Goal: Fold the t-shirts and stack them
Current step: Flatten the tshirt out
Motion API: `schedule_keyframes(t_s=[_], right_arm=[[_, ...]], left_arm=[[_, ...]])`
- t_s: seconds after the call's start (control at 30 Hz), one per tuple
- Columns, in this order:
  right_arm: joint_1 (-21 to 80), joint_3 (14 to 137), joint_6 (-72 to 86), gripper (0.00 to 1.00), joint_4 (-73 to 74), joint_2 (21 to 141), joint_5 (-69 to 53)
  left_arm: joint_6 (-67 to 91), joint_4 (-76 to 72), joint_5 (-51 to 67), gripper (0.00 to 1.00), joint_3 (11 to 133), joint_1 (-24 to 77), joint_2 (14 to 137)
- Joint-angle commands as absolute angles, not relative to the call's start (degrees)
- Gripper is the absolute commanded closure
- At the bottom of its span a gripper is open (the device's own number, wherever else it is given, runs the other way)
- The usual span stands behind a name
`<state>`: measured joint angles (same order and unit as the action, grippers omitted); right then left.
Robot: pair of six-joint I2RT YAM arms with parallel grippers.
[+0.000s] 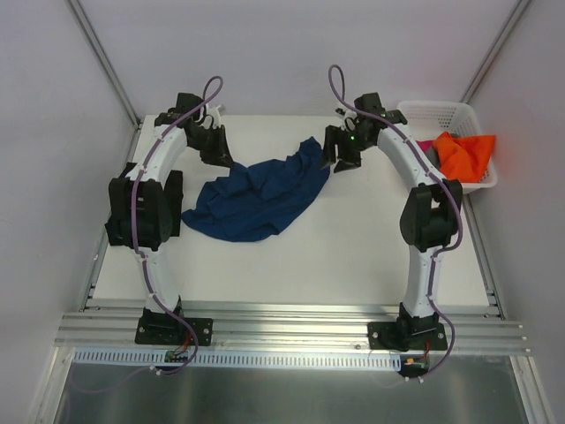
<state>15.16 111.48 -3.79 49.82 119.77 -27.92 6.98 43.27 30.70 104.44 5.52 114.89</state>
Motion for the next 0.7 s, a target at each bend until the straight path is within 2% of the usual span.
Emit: schedule_keyframes(t_s=[0.0, 0.4, 0.67], right_arm=[[17.6, 119.9, -7.6, 0.35, 50.1, 121.3, -25.7], [20.0, 134.8, -11.1, 0.35, 48.3, 142.7, -18.7], [20.7, 135.9, -11.0, 0.40, 46.8, 145.2, -15.6]], left_arm=[[8.4, 44.2, 34.5, 1.00, 106.0, 5.3, 115.0], [9.5, 44.2, 35.9, 1.00, 101.9, 4.9, 110.7], [8.2, 44.2, 34.5, 1.00, 97.2, 6.4, 106.3]])
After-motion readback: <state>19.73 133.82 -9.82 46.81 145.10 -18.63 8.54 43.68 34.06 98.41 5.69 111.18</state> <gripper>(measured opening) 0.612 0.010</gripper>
